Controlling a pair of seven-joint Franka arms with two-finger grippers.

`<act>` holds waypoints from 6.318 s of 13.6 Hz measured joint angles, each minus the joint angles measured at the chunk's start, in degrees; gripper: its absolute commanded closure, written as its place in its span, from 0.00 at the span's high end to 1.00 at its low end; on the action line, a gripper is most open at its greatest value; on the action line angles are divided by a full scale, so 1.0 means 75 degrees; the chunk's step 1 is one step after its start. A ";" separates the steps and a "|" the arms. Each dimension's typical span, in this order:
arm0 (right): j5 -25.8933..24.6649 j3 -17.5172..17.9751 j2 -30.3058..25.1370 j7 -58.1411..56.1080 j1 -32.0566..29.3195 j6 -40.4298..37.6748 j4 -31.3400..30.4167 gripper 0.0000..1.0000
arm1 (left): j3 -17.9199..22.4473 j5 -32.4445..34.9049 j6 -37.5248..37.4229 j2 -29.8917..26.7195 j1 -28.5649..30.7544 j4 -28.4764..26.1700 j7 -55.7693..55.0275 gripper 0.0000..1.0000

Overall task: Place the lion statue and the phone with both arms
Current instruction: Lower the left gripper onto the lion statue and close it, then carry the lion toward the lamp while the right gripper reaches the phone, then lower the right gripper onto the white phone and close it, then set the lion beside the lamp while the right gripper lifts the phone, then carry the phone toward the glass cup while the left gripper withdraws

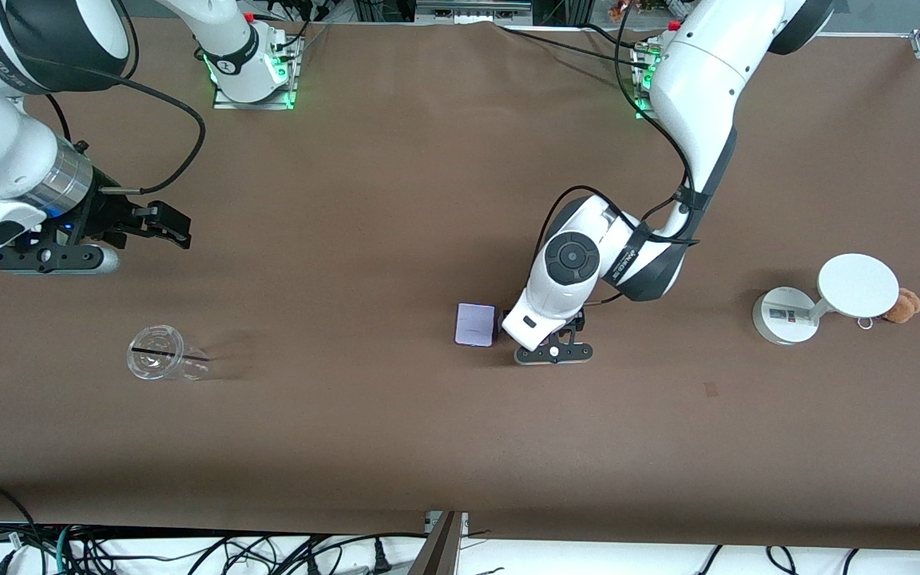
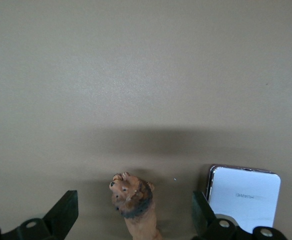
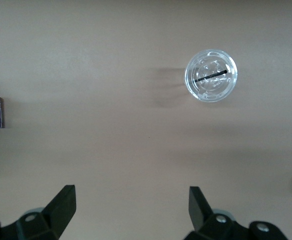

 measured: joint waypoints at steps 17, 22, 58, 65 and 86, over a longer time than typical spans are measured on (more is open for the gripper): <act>0.0012 0.0107 0.0343 -0.0003 0.0127 0.0585 0.0006 1.00 | 0.0071 0.0008 0.0357 0.0184 -0.0076 -0.0312 -0.0301 0.00; -0.1023 0.0141 0.1148 -0.0005 0.0873 0.0828 0.0006 1.00 | 0.0187 0.0048 -0.0529 -0.0399 0.0998 -0.0305 0.1044 0.00; -0.0512 0.0061 0.6784 0.6197 0.4405 0.6008 0.2784 1.00 | 0.0040 0.0057 0.3423 -0.2669 0.4910 -0.5631 0.5110 1.00; -0.0931 0.0049 0.6920 0.6192 0.4422 0.6106 0.2834 0.68 | -0.0281 0.0057 0.2314 -0.3028 0.4898 -0.5194 0.5051 1.00; -0.0936 -0.0339 0.6186 0.3135 0.3546 0.5272 0.2395 0.50 | -0.1123 -0.0187 -0.4451 -0.3490 0.4825 0.0647 0.4188 1.00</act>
